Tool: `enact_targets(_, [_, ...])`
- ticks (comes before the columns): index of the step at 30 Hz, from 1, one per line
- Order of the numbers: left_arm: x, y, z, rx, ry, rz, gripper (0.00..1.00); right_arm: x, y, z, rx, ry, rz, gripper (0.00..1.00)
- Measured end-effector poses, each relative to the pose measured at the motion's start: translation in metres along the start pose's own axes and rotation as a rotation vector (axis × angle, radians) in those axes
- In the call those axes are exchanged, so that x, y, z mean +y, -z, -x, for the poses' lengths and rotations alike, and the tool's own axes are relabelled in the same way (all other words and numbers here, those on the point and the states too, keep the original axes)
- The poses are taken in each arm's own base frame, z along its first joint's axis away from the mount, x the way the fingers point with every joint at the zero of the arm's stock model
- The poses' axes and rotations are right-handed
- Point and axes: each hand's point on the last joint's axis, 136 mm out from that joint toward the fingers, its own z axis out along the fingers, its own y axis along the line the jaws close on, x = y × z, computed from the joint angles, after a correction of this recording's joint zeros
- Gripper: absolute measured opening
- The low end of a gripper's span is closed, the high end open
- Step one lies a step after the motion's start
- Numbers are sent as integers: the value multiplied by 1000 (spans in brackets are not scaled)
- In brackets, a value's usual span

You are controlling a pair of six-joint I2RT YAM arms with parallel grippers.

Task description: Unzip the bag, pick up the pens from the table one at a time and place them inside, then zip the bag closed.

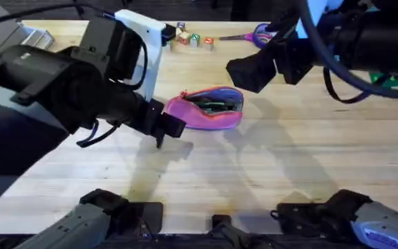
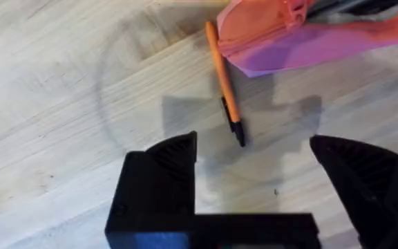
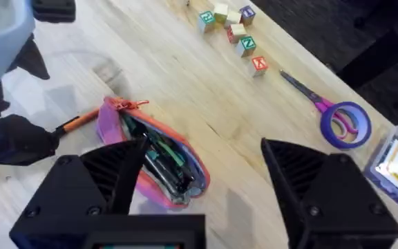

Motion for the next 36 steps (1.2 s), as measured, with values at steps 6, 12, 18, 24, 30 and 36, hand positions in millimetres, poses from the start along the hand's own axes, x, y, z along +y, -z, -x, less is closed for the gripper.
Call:
enact_targets(6, [4,-1,4,-18,-1,23,995,0,0,0,0,0,-2,998])
enact_targets(12, [4,-1,4,-18,-1,23,995,0,0,0,0,0,-2,998])
enact_targets(18, [4,-1,4,-17,-37,24,995,0,0,0,0,0,-2,998])
enact_targets(24, [5,-9,5,1,-123,23,995,0,0,0,0,0,-2,998])
enact_targets(30, [5,-40,-13,129,-150,3,995,0,0,0,0,1,-3,997])
enact_targets(36, [8,-64,-3,142,-182,1,995,-7,0,-1,9,1,-41,998])
